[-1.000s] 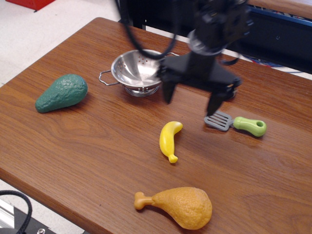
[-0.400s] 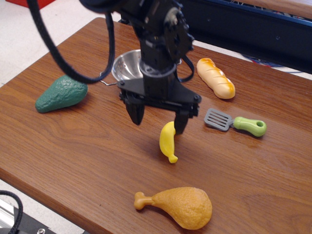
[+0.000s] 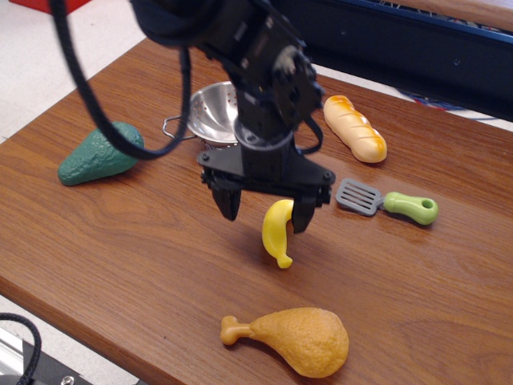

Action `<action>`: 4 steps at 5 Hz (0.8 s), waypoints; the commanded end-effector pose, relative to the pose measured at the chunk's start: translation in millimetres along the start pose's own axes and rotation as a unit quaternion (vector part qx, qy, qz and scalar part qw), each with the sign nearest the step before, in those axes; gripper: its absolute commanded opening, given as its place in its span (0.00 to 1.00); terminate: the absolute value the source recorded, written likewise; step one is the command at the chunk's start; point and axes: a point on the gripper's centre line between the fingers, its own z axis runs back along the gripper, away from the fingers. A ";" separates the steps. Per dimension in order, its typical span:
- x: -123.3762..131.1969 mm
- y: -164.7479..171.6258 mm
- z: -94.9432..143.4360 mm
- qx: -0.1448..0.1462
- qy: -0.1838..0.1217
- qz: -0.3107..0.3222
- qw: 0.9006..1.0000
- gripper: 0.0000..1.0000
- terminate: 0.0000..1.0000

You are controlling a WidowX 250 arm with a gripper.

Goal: Put banana in colander

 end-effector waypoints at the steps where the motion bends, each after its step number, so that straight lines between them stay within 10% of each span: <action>1: 14.9 -11.4 -5.7 0.025 0.025 0.031 0.999 1.00 0.00; 2: 16.8 -13.7 -12.7 0.034 0.035 0.046 0.998 0.00 0.00; 4: 25.1 -11.2 -15.6 0.045 0.033 0.065 0.996 0.00 0.00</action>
